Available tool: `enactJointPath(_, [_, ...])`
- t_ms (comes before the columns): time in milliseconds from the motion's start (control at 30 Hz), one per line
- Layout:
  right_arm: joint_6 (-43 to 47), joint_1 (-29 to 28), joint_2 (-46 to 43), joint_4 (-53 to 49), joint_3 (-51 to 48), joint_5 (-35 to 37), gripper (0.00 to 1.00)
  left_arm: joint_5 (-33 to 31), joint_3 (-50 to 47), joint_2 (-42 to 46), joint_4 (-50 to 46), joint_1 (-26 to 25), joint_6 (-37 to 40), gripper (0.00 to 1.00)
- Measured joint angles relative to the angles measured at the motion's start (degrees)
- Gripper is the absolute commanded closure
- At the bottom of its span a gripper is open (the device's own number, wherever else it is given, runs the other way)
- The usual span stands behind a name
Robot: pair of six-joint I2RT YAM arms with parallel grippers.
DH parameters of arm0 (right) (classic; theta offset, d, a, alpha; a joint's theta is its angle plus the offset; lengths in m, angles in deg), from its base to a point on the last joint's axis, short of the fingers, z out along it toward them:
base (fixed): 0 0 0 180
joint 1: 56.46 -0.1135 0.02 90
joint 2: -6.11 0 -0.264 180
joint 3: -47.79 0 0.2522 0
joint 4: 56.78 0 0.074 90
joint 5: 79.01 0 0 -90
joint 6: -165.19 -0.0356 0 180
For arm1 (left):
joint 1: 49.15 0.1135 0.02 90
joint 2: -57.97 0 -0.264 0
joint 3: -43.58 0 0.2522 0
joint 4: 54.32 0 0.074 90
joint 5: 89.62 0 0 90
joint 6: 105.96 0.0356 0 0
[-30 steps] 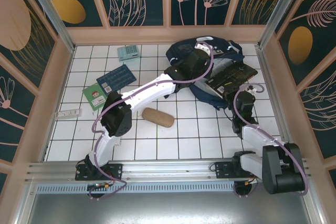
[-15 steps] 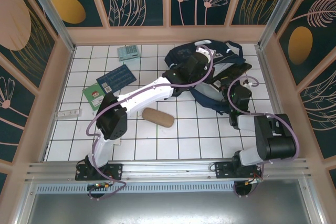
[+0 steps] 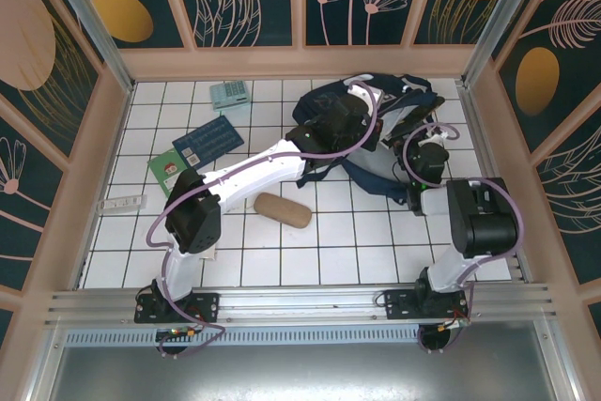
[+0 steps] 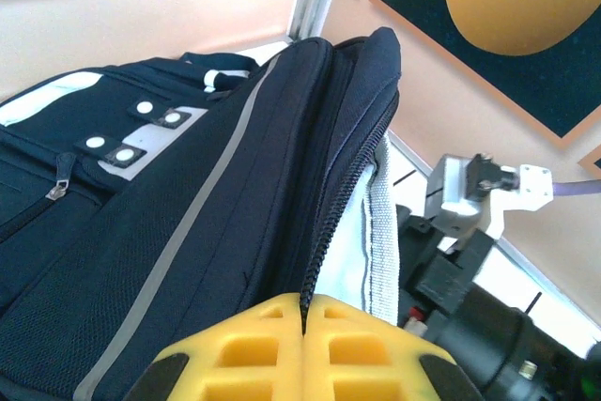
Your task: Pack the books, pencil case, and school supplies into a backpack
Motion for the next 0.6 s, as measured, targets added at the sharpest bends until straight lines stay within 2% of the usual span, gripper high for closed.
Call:
enactJointPath(267, [-3.5, -1.0, 10.6, 3.4, 0.5, -1.5, 1.00, 0.7, -0.2, 0.0, -0.1, 0.0, 0.0, 1.00])
enactJointPath(333, [-3.8, -1.4, 13.5, 3.4, 2.7, -2.7, 0.92, 1.2, -0.4, 0.0, -0.1, 0.0, 0.0, 1.00])
enactJointPath(467, [-3.7, -1.5, 18.9, 1.3, 9.6, -6.1, 0.84, 1.5, -0.7, 0.0, -0.1, 0.0, 0.0, 1.00])
enactJointPath(500, [-3.5, -1.5, 19.6, 0.1, 11.3, -7.1, 0.80, 1.4, -0.7, 0.0, 0.0, 0.0, 0.0, 1.00])
enactJointPath(533, [-3.0, -1.5, 20.0, -1.4, 12.9, -7.8, 0.69, 1.4, -0.7, 0.0, 0.0, 0.0, 0.0, 1.00])
enactJointPath(600, [-1.6, -1.5, 20.3, -4.2, 15.7, -9.3, 0.63, 1.2, -0.8, 0.1, 0.0, 0.1, 0.1, 1.00])
